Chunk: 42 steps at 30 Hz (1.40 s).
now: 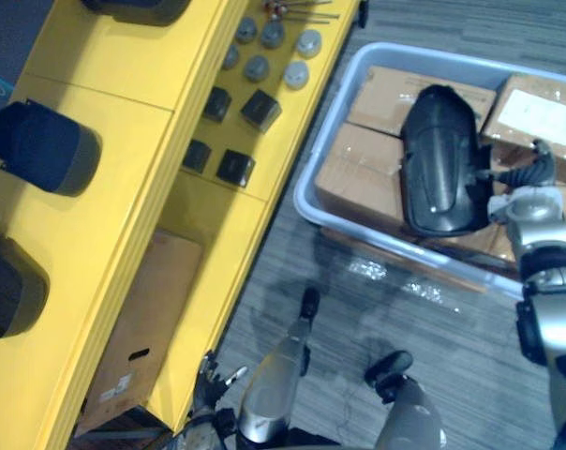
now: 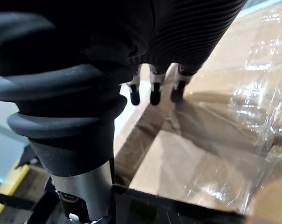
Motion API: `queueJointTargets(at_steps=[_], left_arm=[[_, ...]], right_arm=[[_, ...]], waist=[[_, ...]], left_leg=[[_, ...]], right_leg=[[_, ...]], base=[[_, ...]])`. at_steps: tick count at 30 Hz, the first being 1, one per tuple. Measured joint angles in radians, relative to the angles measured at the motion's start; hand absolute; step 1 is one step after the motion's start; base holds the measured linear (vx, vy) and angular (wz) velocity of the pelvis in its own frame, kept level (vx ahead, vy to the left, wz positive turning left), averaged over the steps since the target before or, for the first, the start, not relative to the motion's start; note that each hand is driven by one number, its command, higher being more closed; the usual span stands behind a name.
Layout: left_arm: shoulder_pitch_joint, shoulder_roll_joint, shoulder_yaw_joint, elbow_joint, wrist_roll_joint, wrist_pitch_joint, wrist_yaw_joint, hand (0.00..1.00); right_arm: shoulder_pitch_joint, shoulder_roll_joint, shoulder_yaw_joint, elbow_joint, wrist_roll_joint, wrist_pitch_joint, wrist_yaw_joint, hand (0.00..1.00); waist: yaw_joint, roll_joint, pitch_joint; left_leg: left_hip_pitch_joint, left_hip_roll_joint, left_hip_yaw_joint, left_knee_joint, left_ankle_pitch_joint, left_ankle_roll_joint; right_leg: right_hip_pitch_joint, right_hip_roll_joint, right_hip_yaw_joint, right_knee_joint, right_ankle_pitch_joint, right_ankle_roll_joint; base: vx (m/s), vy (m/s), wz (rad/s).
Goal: Walk over and take plastic housings, then place them on the shelf
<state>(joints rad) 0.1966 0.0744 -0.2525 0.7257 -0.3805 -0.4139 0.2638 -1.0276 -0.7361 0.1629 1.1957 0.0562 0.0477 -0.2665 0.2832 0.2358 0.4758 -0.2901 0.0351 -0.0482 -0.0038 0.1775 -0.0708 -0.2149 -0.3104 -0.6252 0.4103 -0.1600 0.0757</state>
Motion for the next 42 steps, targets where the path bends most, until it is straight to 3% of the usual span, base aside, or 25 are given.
queueJointTargets(at_steps=[10, 11, 17, 22, 31, 36, 42], left_arm=[[0.0, -0.001, -0.005, 0.0, 0.004, 0.0, 0.006, 0.0], [0.0, -0.001, -0.006, -0.001, 0.003, 0.001, 0.005, 0.0], [0.0, 0.0, -0.006, -0.002, -0.004, 0.003, 0.0, 0.0], [0.0, 0.0, -0.006, 0.001, -0.005, 0.002, -0.011, 0.0], [0.0, 0.001, -0.014, 0.0, -0.004, -0.007, -0.074, 0.0], [0.0, 0.008, -0.014, -0.014, -0.006, -0.02, -0.094, 0.0], [0.0, 0.039, -0.011, -0.07, -0.012, -0.034, -0.117, 0.0]], right_arm=[[-0.014, -0.018, 0.092, 0.001, -0.082, -0.002, 0.012, 0.0], [-0.023, -0.019, 0.112, 0.001, -0.108, 0.001, 0.037, 1.0], [-0.064, -0.058, 0.156, -0.001, -0.193, 0.071, 0.166, 1.0], [-0.099, -0.084, 0.206, -0.001, -0.399, 0.148, 0.279, 1.0], [-0.137, -0.089, 0.333, 0.041, -0.73, 0.272, 0.361, 1.0], [-0.133, -0.091, 0.348, 0.064, -0.778, 0.321, 0.359, 1.0], [-0.119, -0.103, 0.349, 0.08, -0.799, 0.295, 0.281, 1.0]], waist=[[0.004, 0.006, 0.0], [0.004, 0.007, -0.001], [0.006, 0.007, -0.001], [0.015, 0.009, -0.002], [0.055, 0.035, -0.021], [0.059, 0.037, -0.022], [0.06, 0.042, -0.026]], left_leg=[[-0.016, -0.001, -0.006, 0.013, -0.002, 0.002], [-0.018, -0.001, -0.006, 0.014, -0.002, 0.002], [-0.024, -0.001, -0.009, 0.023, -0.002, 0.002], [-0.024, -0.001, -0.013, 0.029, -0.002, 0.002], [-0.027, -0.018, -0.035, 0.031, -0.002, 0.002], [-0.028, -0.03, -0.048, 0.032, -0.002, 0.002], [-0.049, -0.035, -0.057, 0.041, -0.002, 0.002]], right_leg=[[-0.009, -0.002, -0.002, 0.008, 0.0, 0.0], [-0.011, -0.002, -0.002, 0.009, 0.0, -0.001], [-0.013, -0.002, -0.004, 0.013, -0.002, -0.003], [-0.013, -0.005, -0.005, 0.023, -0.008, -0.005], [-0.005, -0.027, -0.027, 0.05, -0.027, 0.0], [-0.004, -0.044, -0.037, 0.069, -0.038, 0.003], [-0.011, -0.051, -0.053, 0.072, -0.042, 0.002]], base=[[-0.05, -0.023, 0.01], [-0.05, -0.028, 0.01], [-0.05, -0.026, 0.01], [-0.06, -0.026, 0.01], [-0.04, -0.02, 0.09], [-0.04, -0.016, 0.09], [-0.04, -0.017, 0.06]])
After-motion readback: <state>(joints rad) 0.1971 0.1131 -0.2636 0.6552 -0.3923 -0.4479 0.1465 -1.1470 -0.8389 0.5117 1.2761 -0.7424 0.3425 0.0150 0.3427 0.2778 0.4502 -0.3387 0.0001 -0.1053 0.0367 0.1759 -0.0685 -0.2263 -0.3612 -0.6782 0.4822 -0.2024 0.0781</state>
